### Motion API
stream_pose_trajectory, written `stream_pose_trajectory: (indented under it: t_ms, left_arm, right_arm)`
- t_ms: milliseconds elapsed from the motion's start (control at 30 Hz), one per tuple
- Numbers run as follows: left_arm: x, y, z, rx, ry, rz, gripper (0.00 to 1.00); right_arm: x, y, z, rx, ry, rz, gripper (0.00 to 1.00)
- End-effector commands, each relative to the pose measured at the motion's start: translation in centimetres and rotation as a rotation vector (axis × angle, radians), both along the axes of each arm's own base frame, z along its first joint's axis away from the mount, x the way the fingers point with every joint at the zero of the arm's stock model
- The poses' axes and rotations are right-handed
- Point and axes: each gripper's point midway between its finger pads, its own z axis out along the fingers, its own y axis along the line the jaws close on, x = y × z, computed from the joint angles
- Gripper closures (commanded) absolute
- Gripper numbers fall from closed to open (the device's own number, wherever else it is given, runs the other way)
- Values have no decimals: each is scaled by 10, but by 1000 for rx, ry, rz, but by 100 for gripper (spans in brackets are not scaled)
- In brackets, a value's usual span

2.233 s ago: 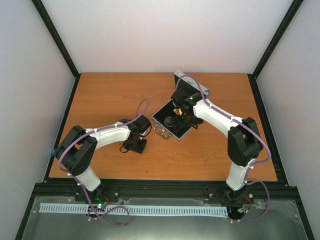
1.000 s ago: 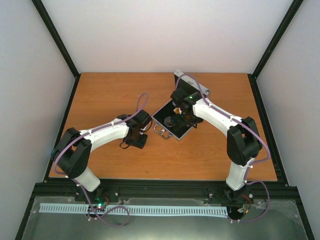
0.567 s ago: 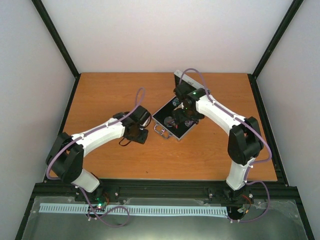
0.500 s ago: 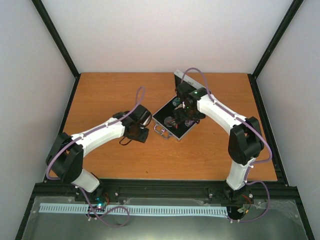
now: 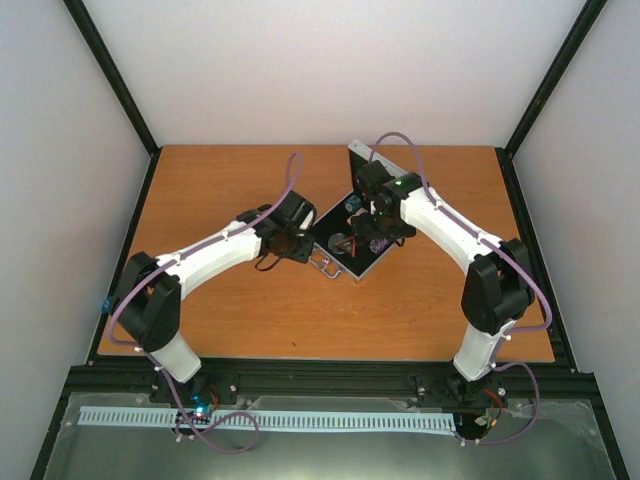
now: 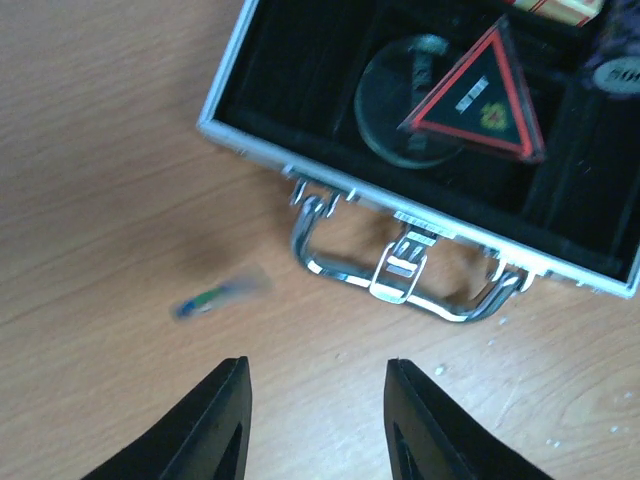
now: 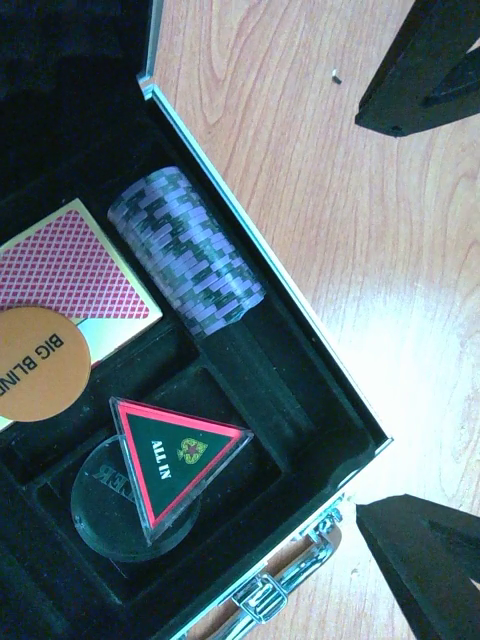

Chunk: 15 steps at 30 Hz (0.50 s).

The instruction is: Pack up texas hold em set

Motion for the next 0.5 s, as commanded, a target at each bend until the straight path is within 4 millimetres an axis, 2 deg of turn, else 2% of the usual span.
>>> stream_pose_trajectory:
  t_ms: [0, 233, 367, 467]
  left_arm:
    - [29, -29, 13, -78, -53, -49, 64]
    - [49, -51, 15, -117, -56, -73, 64]
    - [47, -45, 23, -107, -64, -73, 61]
    - [47, -29, 35, -90, -85, -42, 48]
  right_arm:
    - [2, -12, 25, -5, -54, -39, 0]
    - [1, -25, 29, -3, -53, -63, 0]
    - [-1, -25, 24, -9, -37, -39, 0]
    - [-3, -23, 19, -4, -25, -28, 0]
